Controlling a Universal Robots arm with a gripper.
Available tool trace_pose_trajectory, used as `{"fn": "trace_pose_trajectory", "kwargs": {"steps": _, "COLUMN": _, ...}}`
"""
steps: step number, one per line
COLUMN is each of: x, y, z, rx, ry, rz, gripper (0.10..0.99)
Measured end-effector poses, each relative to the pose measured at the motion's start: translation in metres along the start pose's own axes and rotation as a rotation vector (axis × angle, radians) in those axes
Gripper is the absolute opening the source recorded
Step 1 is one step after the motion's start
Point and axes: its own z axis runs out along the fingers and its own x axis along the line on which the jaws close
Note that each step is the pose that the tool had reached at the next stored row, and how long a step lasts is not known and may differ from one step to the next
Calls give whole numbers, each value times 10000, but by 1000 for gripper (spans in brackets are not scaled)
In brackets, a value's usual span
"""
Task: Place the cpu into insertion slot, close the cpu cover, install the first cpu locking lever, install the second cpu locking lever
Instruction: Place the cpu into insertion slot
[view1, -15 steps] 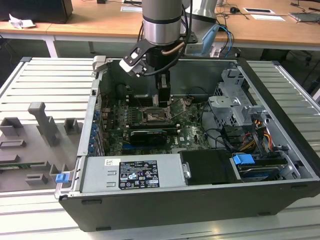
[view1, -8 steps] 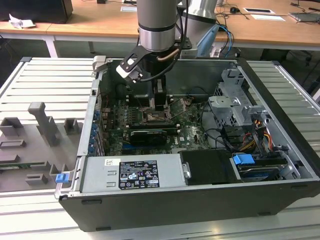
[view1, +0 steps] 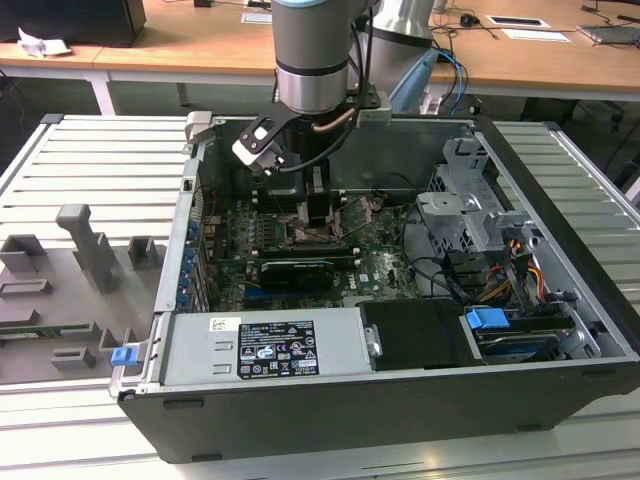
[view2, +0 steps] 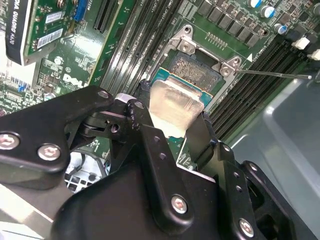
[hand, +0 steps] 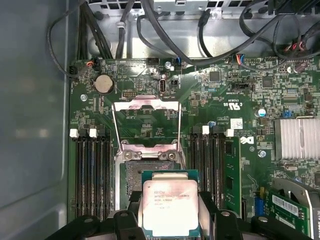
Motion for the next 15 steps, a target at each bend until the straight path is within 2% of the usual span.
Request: {"fn": "trace_pose_trajectory", "kwargs": {"steps": 15, "x": 9, "y": -4, "z": 34, "rx": 0, "ry": -1, "rz": 1, "gripper": 529}}
